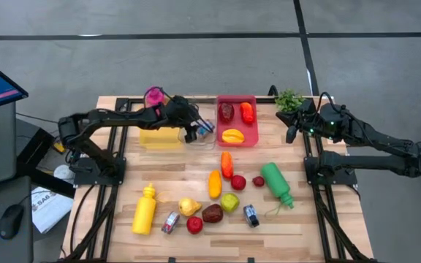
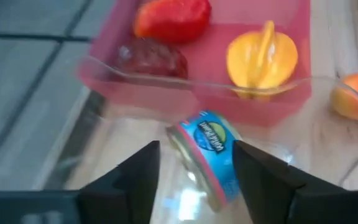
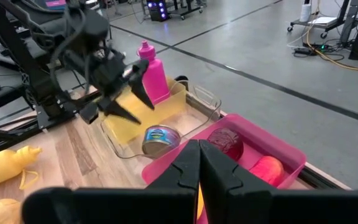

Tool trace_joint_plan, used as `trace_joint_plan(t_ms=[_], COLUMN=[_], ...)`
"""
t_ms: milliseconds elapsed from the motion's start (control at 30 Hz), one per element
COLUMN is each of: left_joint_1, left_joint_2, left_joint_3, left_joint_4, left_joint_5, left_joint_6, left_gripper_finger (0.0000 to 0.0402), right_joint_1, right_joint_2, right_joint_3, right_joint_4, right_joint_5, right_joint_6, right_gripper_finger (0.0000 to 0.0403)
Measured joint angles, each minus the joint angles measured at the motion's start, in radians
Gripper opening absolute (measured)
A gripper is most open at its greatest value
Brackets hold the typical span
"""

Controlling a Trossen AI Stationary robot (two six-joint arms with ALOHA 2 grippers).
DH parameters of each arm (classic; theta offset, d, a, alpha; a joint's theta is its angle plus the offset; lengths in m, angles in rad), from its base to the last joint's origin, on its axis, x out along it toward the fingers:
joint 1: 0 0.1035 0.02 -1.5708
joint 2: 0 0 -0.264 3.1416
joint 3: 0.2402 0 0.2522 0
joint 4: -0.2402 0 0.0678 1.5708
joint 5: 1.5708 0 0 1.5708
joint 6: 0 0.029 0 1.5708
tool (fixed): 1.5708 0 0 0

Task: Pick & Place Food Item
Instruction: Put the orange mango into the pink bin

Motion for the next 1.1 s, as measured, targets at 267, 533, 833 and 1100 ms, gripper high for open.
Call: trace_joint_plan(t_ms=[267,533,833,1100], left_joint_1=[0.0,0.0,-0.001,-0.051], left_joint_2=[-0.066,-0.13,-0.255,-0.348], left_joint_3=[0.001,0.001,0.001,-0.032], left_joint_4=[-0.003,-0.003,0.0,0.012], left_joint_5=[-0.027,-0.026,-0.026,-0.026], left_joint_6=[-0.011,-0.153,-0.404,-0.427], left_gripper_finger=[0.0091,0.0044,0.001,0.0004], right_joint_1=[-0.005,-0.005,-0.005,0.016], right_joint_2=[0.0,0.0,0.003,0.081], right_joint_3=[0.0,0.0,0.0,0.0], right_joint_4=[-0.011,-0.016,-0.038,-0.043], right_joint_5=[0.0,0.0,-0.001,-0.065], right_joint_6=[0.0,0.0,0.021,0.112], right_gripper_finger=[0.0,0.0,0.0,0.0])
